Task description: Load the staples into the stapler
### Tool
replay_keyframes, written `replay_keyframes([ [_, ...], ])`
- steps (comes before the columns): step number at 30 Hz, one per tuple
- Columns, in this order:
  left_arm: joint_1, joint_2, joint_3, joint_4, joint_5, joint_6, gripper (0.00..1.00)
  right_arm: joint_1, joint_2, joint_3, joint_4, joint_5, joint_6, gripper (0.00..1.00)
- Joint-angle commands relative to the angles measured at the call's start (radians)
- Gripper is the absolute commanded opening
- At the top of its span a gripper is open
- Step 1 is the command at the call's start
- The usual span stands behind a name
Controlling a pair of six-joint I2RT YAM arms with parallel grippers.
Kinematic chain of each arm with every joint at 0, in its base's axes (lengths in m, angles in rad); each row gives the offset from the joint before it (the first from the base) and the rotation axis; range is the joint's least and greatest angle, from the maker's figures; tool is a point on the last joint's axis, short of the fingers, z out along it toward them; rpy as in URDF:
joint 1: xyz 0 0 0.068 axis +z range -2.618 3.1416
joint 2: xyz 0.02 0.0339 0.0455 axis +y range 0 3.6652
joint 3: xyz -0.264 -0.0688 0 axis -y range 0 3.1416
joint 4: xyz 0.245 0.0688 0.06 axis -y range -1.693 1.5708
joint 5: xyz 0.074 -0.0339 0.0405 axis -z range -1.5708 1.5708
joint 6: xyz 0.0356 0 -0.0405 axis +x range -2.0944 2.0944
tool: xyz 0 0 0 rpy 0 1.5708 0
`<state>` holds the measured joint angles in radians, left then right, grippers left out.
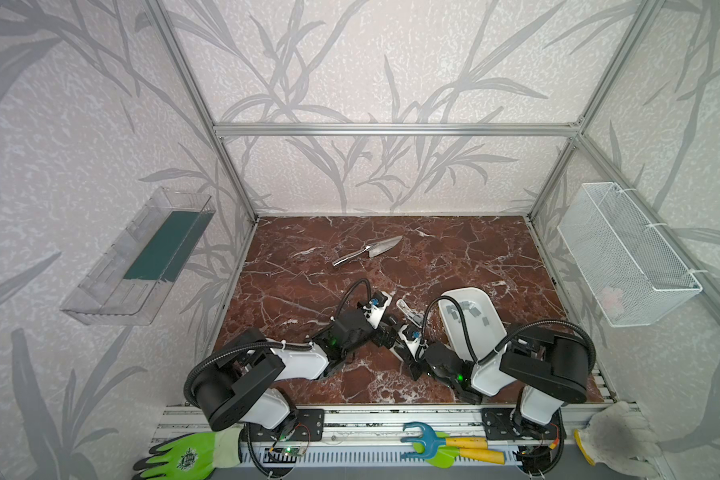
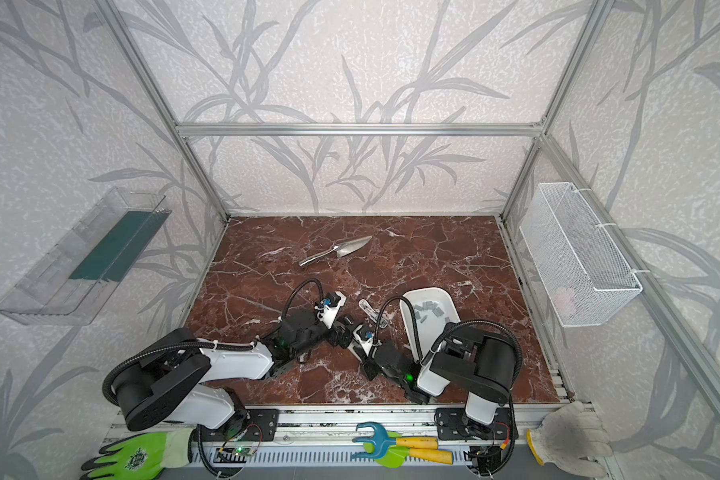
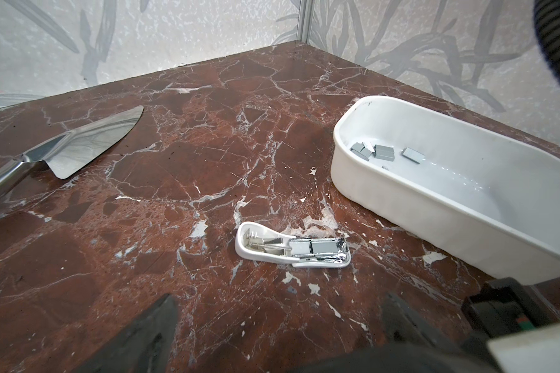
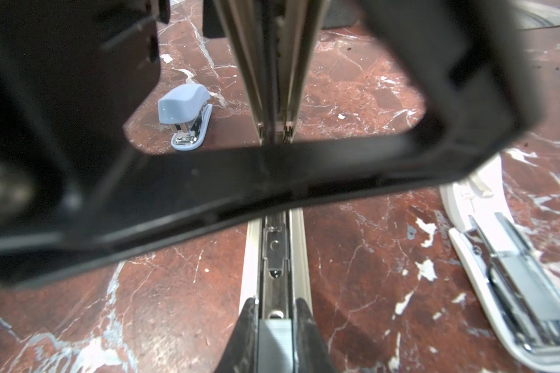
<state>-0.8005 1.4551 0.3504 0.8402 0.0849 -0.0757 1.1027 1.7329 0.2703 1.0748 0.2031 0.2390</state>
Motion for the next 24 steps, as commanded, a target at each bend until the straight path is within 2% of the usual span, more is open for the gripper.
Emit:
replay_keyframes([
  [1, -0.014, 0.016, -0.013, -0.024, 0.080, 0.059, 0.99, -0.002, 0.000, -0.026, -0.080, 0.015, 0.022, 0.16],
  [5, -0.014, 0.017, -0.007, -0.040, 0.089, 0.064, 0.99, -0.001, -0.018, -0.035, -0.076, 0.021, 0.021, 0.19],
  [8, -0.014, 0.022, -0.002, -0.049, 0.093, 0.071, 0.99, -0.001, -0.046, -0.056, -0.057, 0.021, 0.022, 0.28],
  [13, -0.014, 0.040, 0.003, -0.048, 0.099, 0.076, 0.99, -0.001, -0.092, -0.087, -0.039, 0.014, 0.021, 0.32],
  [24, -0.013, 0.060, 0.027, -0.056, 0.175, 0.072, 0.99, -0.001, -0.146, -0.117, -0.030, -0.001, 0.019, 0.36],
])
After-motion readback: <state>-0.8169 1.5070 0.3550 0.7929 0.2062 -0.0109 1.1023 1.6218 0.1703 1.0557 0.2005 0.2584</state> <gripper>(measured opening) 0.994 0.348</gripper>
